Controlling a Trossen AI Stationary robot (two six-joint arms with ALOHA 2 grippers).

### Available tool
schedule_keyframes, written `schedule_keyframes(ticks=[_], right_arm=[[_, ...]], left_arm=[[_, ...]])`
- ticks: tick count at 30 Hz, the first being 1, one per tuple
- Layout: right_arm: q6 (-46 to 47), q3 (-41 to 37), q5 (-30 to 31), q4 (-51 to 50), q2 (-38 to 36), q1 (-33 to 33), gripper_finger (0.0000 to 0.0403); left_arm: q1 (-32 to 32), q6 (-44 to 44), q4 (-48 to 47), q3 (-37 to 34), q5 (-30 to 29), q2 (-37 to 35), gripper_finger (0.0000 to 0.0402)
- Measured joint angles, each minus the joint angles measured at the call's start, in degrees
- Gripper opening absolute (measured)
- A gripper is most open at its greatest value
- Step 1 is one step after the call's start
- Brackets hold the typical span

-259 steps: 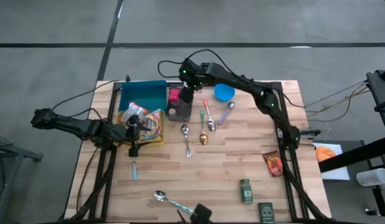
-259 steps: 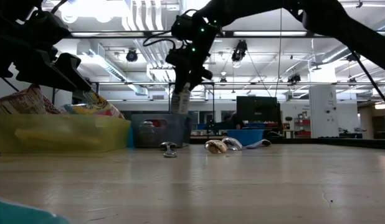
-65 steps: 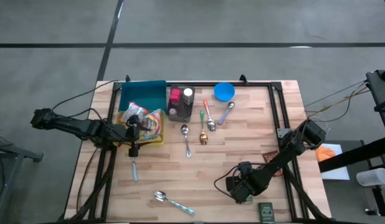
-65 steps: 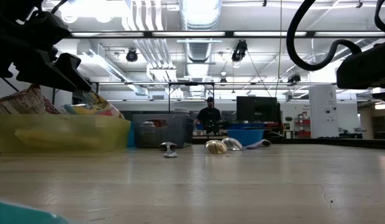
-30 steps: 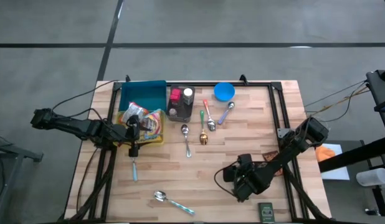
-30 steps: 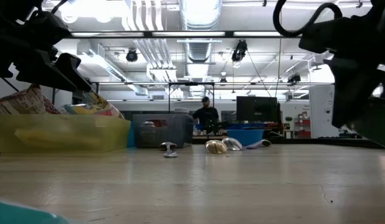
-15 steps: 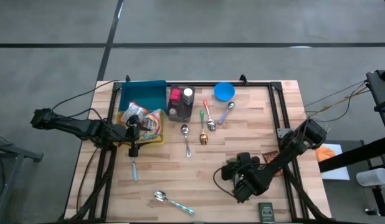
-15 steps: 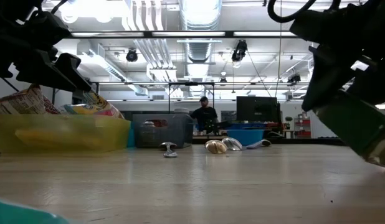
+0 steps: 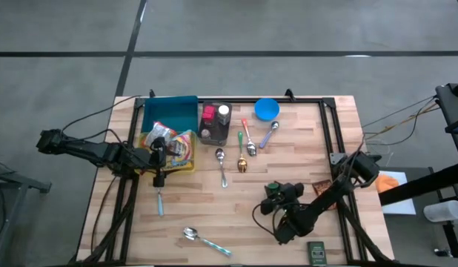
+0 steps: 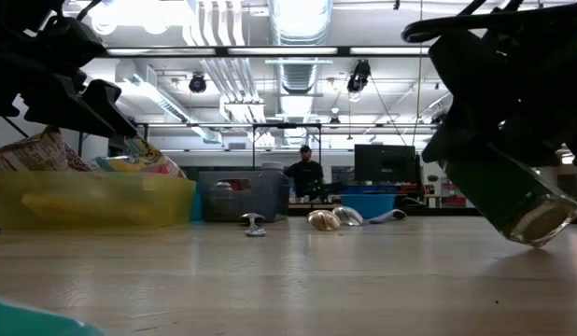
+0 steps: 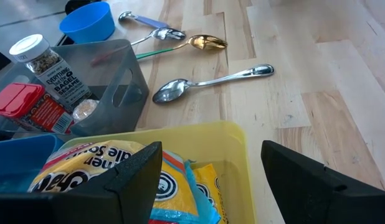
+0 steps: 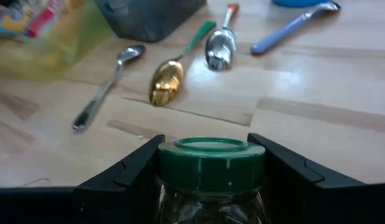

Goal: Pick & Place Food Item
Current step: Put the green seasoning bottle into the black bin

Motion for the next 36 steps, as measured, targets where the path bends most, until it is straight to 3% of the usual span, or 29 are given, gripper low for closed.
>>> schedule_keyframes(ticks=[8,22,33,36], right_arm=[[0.77,0.02,2.17,-0.89,-0.11,0.94,0.0214],[-7.44,0.02,17.54,-0.73,0.04,1.69,0.0214],[-13.72,0.02,27.62,-0.58,0.04,-2.34,0.0214],[-14.16,0.02,27.99,-0.62,0.02,-4.65,0.0214]], left_arm=[[-0.01,0.00,-0.02,0.00,0.00,0.00,0.0271],[-0.01,0.02,-0.02,0.00,0.00,0.00,0.0271],[0.01,0.07,-0.02,0.00,0.00,0.00,0.0271],[0.00,0.17,-0.02,0.00,0.00,0.00,0.0271]])
